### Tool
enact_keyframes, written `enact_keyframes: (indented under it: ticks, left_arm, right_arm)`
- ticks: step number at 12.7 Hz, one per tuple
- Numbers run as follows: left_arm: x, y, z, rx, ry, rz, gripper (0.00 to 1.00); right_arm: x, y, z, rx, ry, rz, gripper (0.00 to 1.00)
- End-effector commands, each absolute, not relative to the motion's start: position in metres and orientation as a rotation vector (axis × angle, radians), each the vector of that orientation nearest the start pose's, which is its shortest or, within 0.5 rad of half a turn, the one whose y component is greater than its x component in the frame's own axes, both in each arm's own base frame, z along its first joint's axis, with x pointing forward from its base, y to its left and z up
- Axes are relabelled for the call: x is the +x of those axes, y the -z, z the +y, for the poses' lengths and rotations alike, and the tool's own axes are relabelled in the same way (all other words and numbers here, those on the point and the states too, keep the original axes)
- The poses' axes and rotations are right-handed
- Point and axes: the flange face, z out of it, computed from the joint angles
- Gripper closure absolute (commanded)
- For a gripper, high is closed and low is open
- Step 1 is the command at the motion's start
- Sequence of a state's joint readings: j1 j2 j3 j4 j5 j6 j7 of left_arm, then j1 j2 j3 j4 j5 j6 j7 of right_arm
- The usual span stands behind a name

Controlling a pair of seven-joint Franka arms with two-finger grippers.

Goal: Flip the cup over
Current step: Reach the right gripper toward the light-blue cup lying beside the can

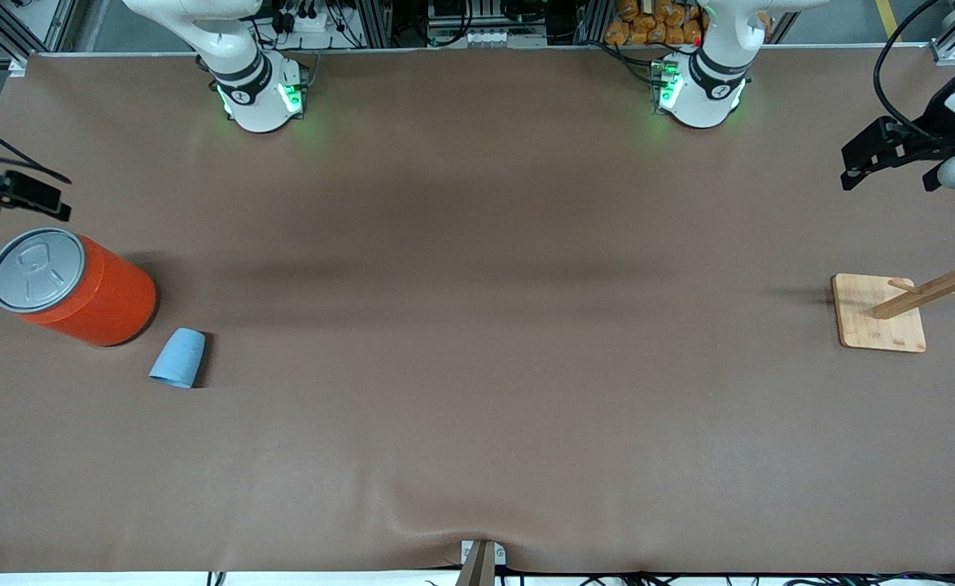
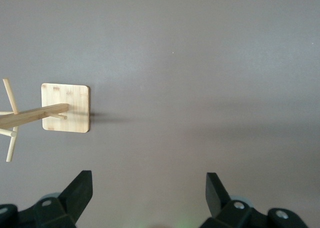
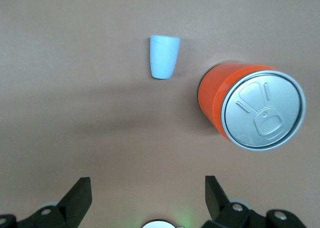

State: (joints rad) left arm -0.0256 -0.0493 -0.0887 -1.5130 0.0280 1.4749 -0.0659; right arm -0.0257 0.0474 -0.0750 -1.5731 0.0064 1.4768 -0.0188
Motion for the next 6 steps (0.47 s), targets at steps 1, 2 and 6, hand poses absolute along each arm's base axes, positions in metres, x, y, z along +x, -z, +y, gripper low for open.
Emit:
enact_keyframes:
  ticks: [1,2,6]
  left_arm:
    - [0.518,-0.676,-0.065,-3.104,-0.031,0.089,0.0]
    - [0.514,-0.676,-0.065,-3.104,-0.031,0.084,0.0]
    - [0.511,-0.676,-0.064,-3.104,-0.033,0.082,0.0]
  right_arm:
    - [0.553,-0.541,-0.049,-3.117,-0.246,0.109,0.0]
    - [0.556,-0.524,-0.043,-3.12,-0.237,0.093,0.0]
    - [0.573,-0.416,-0.045,-3.109,-0.37,0.097,0.0]
